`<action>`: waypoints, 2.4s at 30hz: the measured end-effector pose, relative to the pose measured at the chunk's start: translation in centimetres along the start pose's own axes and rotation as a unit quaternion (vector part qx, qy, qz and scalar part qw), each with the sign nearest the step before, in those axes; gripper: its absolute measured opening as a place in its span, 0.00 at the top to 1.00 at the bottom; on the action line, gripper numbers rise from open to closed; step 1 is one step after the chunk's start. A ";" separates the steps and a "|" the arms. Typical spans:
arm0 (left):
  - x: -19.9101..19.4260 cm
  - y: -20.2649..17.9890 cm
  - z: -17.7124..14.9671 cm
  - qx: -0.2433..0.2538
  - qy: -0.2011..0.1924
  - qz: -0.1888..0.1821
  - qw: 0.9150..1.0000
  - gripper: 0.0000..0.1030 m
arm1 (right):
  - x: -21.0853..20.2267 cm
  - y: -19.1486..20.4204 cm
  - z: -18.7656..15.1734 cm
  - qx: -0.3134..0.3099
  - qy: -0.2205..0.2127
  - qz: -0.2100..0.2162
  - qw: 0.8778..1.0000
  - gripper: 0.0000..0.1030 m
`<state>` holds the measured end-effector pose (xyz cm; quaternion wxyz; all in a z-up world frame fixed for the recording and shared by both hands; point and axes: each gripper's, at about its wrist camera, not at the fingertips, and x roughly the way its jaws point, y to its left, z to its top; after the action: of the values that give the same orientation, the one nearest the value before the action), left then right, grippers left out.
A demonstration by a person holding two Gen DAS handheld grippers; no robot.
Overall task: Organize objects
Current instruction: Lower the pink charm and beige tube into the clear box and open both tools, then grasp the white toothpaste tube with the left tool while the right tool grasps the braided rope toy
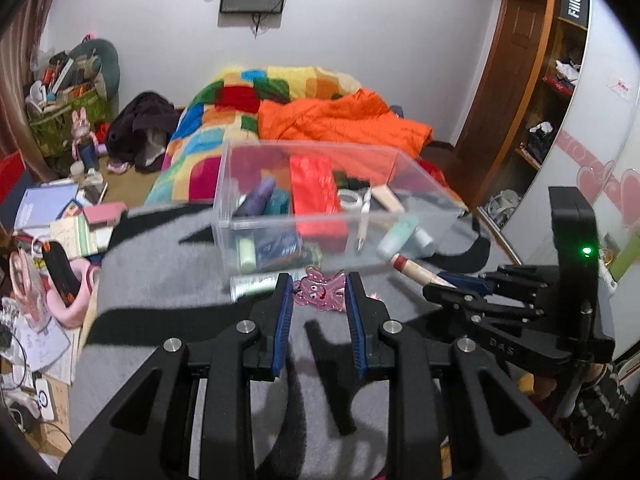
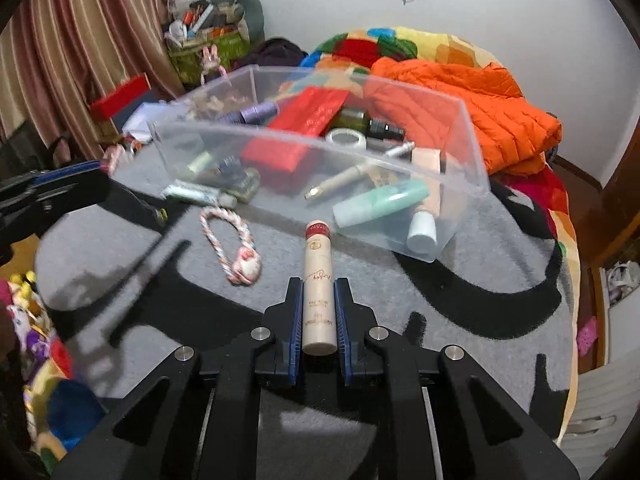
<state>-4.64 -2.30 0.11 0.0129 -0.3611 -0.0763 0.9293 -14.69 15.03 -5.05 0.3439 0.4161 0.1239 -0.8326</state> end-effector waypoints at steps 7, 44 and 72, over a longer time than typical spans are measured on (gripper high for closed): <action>-1.3 -1.0 2.7 0.015 -0.038 -0.008 0.999 0.75 | -3.5 -0.3 1.9 0.023 -0.059 0.011 0.998 0.87; 11.2 3.9 7.6 -0.046 0.046 -0.002 0.998 0.75 | 4.7 -3.5 8.8 0.066 -0.023 -0.035 0.997 0.87; 8.9 6.1 0.5 -0.006 0.109 0.023 0.994 0.48 | 2.7 2.9 2.7 0.008 0.022 0.040 0.999 0.66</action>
<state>-11.40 -7.69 -6.38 -0.0023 -0.4622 -0.0712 0.8839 -15.50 10.25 -5.25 0.3706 0.4420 0.1080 -0.8097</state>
